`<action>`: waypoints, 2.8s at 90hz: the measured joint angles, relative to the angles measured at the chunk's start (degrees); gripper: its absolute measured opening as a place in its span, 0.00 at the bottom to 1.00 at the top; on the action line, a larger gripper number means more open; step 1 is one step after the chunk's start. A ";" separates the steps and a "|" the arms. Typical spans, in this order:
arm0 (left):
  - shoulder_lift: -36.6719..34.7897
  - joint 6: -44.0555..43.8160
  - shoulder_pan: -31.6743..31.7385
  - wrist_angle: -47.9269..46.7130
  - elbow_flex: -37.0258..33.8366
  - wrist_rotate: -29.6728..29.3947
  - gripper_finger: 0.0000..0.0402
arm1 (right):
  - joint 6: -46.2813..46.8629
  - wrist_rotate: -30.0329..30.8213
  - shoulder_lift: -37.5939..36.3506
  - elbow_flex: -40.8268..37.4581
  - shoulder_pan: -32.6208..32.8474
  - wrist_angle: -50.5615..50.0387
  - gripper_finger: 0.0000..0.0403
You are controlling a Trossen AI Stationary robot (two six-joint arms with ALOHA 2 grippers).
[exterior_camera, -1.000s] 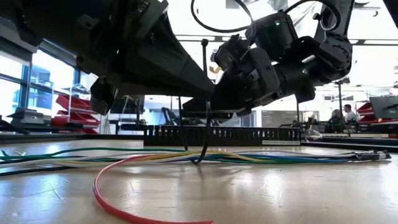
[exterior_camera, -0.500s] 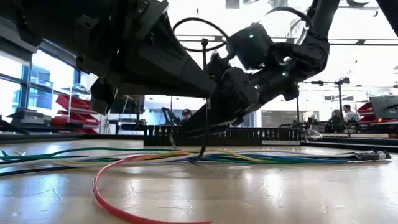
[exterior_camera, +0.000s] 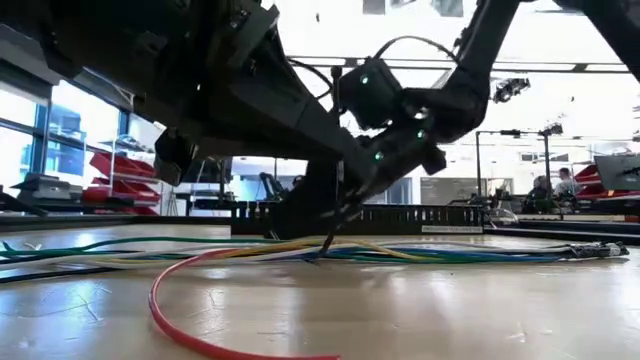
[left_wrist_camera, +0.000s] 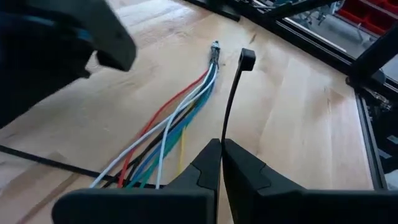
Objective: Ziptie cables
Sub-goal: Wrap the colored loose cables with the black zip tie
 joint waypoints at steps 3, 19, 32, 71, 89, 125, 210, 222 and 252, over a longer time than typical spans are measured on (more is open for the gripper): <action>0.00 0.04 0.00 -0.03 0.00 -0.02 0.00 | 0.00 -1.41 0.84 0.68 -0.16 0.22 0.63; 0.00 0.07 -0.02 -0.17 0.00 0.15 0.00 | -1.83 -5.51 3.40 3.17 0.18 0.33 0.61; 0.02 0.05 -0.02 -0.21 0.00 0.15 0.00 | -4.23 -7.50 2.48 1.84 -0.14 -0.12 0.55; 0.02 0.11 0.07 -0.26 0.00 0.42 0.00 | -3.20 -5.71 1.49 -4.14 1.64 8.59 0.40; 0.02 0.11 0.07 -0.24 0.00 0.71 0.00 | -5.02 3.27 1.60 -4.14 3.14 8.75 0.25; 0.02 -0.22 -0.02 -0.11 0.00 1.60 0.00 | -9.26 9.77 -0.19 -6.73 4.34 10.00 0.00; 0.09 8.62 5.27 0.32 0.00 13.27 0.00 | -45.27 48.11 -7.89 -20.65 23.84 34.28 0.00; 0.09 8.61 4.90 0.66 0.00 13.52 0.00 | -50.53 47.15 -7.87 -20.65 23.86 34.22 0.00; 0.09 8.66 4.47 1.15 -0.03 16.17 0.00 | -59.33 41.91 -7.87 -24.22 23.60 39.64 0.00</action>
